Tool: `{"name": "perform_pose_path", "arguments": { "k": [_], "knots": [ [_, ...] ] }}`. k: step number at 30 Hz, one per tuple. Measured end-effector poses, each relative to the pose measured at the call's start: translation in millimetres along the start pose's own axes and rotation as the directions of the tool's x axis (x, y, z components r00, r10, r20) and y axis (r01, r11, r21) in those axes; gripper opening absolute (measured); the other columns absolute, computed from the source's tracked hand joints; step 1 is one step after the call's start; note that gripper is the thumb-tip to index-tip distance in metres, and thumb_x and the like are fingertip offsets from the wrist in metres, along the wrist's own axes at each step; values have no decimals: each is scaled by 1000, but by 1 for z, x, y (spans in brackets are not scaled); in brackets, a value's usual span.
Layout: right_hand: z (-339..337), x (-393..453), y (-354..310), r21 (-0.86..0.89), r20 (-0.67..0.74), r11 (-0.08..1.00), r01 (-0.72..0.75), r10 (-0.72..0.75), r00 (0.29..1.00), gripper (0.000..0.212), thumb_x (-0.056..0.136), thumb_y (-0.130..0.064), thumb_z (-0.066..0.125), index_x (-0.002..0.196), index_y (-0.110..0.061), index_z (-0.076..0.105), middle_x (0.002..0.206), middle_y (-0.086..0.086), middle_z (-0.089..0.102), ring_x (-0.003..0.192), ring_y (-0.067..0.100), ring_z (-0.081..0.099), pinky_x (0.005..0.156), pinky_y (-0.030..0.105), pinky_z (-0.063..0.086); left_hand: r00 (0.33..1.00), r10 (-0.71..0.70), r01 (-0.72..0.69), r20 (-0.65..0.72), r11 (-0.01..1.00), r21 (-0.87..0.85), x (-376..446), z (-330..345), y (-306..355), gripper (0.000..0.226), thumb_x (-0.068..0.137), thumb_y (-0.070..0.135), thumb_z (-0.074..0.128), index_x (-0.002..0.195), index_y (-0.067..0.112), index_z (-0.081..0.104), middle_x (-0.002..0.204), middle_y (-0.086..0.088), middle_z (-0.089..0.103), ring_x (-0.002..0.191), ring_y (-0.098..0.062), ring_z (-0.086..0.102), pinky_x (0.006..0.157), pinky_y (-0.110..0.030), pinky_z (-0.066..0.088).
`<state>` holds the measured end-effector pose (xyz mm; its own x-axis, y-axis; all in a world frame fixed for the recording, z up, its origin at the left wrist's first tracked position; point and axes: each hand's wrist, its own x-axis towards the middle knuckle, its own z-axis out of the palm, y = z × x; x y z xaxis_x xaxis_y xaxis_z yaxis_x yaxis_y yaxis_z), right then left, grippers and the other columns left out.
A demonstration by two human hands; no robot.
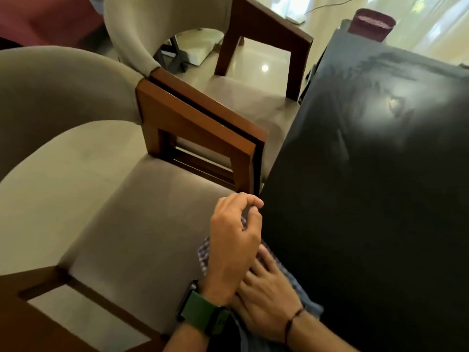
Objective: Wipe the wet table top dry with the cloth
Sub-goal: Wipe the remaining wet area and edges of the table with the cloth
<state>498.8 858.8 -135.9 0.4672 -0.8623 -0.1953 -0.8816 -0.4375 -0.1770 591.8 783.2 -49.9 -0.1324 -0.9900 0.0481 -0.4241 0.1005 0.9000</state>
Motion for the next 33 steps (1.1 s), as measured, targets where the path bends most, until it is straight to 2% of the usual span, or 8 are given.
{"name": "perform_pose_path", "arguments": {
  "k": [4, 9, 12, 15, 21, 24, 27, 33],
  "knots": [
    [-20, 72, 107, 94, -98, 969, -230, 239, 966, 57, 90, -57, 19, 145, -39, 17, 155, -10, 17, 144, 15, 5, 115, 47, 1, 998, -57, 57, 6, 998, -32, 6, 7, -3, 18, 87, 9, 54, 84, 26, 60, 85, 22, 53, 91, 0, 51, 76, -11, 43],
    [-62, 153, 257, 66, -111, 837, -543, 547, 830, 58, 94, -52, 13, 149, -32, 15, 159, -9, 5, 145, 13, -4, 115, 46, -3, 996, -88, 90, 36, 995, -54, -1, 13, -16, 24, 88, 12, 53, 82, 36, 55, 88, 21, 55, 94, 8, 49, 78, -2, 38],
    [-71, 173, 262, 115, -100, 767, -632, 642, 761, 56, 98, -48, 17, 150, -30, 8, 159, -8, -3, 145, 15, -7, 116, 48, -5, 993, -114, 117, 43, 990, -80, 1, 16, -20, 26, 88, 11, 54, 82, 37, 56, 89, 19, 56, 94, 8, 50, 76, -1, 38],
    [-55, 132, 200, 134, -94, 806, -577, 590, 802, 57, 97, -48, 20, 150, -30, 7, 159, -6, -2, 145, 17, -8, 116, 50, -3, 997, -81, 81, 10, 993, -83, 14, 21, -13, 24, 86, 10, 54, 80, 32, 59, 85, 18, 57, 90, 4, 51, 74, -5, 40],
    [1, -16, 72, 8, 20, 984, -178, 178, 984, 66, 90, -63, 26, 149, -32, 17, 158, -6, 8, 144, 19, 12, 111, 46, 8, 999, 4, 4, 53, 990, -142, 72, 46, 13, 26, 89, 13, 51, 84, 39, 52, 89, 24, 53, 90, -3, 55, 80, -26, 48],
    [-23, 15, 122, -82, -49, 982, -172, 168, 985, 63, 92, -61, 21, 147, -37, 0, 155, -10, 6, 145, 18, 11, 112, 46, 4, 996, 44, -31, 79, 988, -154, 99, 61, 15, 27, 89, 14, 52, 83, 40, 52, 90, 24, 53, 91, -3, 55, 80, -26, 49],
    [-41, 83, 206, 39, -120, 946, -322, 324, 938, 61, 88, -62, 11, 141, -45, -12, 150, -21, -15, 142, 9, -18, 116, 46, -8, 996, 70, -59, 61, 984, -167, 119, 79, 7, 28, 87, 11, 55, 79, 38, 55, 86, 21, 57, 87, -1, 54, 77, -15, 45],
    [-101, 232, 398, 15, -174, 826, -564, 557, 812, 62, 94, -58, 24, 149, -32, 15, 159, -8, 7, 145, 13, -2, 115, 47, -1, 995, 88, -75, 53, 973, -217, 159, 127, 3, 21, 85, 20, 51, 75, 37, 56, 84, 20, 59, 88, 2, 53, 74, -5, 38]
  ]
}}
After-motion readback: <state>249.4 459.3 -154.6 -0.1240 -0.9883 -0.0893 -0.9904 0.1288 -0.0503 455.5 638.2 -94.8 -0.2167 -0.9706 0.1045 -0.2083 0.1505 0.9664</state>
